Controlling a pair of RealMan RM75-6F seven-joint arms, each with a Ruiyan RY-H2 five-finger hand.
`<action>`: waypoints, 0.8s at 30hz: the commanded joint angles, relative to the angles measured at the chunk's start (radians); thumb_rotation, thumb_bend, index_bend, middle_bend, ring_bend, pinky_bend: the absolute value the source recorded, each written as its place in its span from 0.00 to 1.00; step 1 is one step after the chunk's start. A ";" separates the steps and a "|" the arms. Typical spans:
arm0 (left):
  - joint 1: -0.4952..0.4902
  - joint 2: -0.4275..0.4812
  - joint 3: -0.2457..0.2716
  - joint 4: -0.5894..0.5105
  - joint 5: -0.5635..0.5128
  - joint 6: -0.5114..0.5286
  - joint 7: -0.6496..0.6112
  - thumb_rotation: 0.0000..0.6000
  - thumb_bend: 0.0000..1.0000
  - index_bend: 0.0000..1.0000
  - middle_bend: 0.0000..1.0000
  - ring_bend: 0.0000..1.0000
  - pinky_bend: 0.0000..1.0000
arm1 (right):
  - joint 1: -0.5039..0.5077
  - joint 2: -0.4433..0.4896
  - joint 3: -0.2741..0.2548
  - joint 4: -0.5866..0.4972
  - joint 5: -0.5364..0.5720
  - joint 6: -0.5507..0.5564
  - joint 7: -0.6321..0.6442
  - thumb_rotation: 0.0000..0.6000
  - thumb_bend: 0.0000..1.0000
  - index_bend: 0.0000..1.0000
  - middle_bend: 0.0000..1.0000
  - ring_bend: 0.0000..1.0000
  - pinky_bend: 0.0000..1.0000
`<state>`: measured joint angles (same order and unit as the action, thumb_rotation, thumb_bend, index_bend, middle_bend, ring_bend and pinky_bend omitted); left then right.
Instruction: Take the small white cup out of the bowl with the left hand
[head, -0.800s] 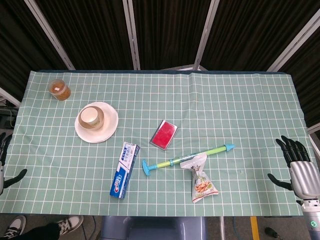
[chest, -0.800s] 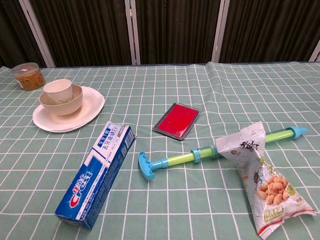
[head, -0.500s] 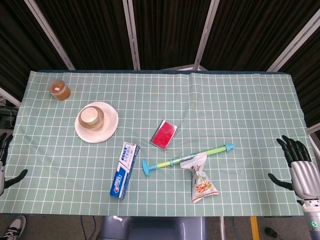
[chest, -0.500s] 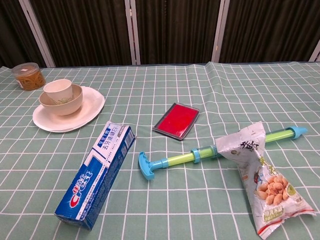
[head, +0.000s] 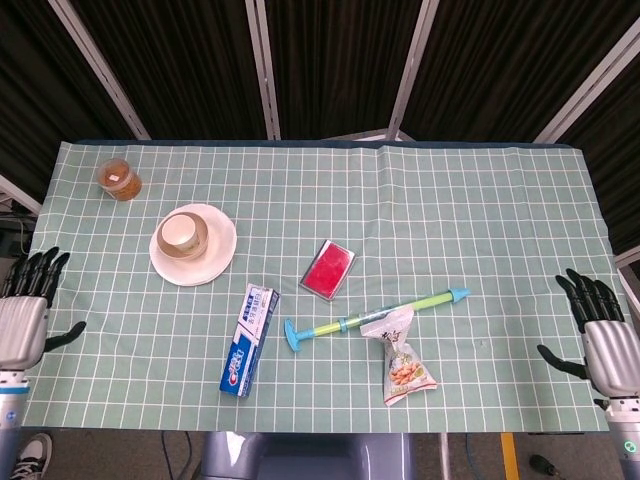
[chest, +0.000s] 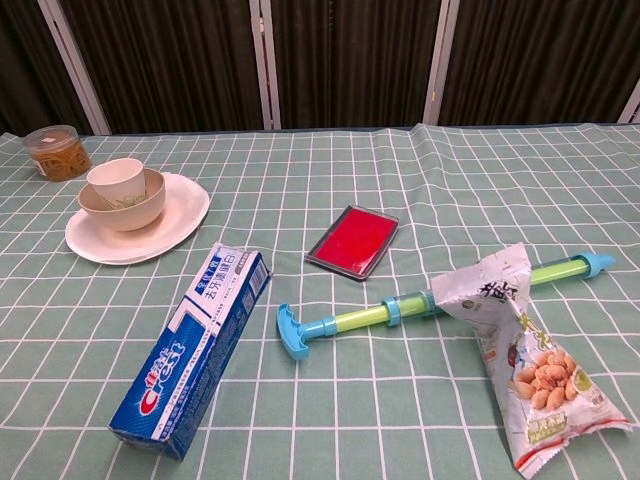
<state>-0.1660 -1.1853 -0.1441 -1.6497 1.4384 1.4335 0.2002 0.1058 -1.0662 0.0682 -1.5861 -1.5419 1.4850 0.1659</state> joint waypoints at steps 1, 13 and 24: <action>-0.081 -0.034 -0.060 0.018 -0.065 -0.080 0.038 1.00 0.16 0.04 0.00 0.00 0.00 | 0.000 0.000 -0.002 0.004 -0.002 -0.001 0.002 1.00 0.09 0.01 0.00 0.00 0.00; -0.302 -0.211 -0.161 0.244 -0.305 -0.312 0.187 1.00 0.17 0.29 0.00 0.00 0.00 | -0.002 0.009 0.004 0.007 0.008 0.000 0.037 1.00 0.09 0.01 0.00 0.00 0.00; -0.424 -0.323 -0.174 0.390 -0.392 -0.392 0.255 1.00 0.23 0.45 0.00 0.00 0.00 | 0.000 0.015 0.013 0.023 0.027 -0.008 0.079 1.00 0.09 0.01 0.00 0.00 0.00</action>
<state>-0.5783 -1.4967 -0.3179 -1.2714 1.0557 1.0502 0.4485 0.1053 -1.0519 0.0805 -1.5638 -1.5159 1.4771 0.2433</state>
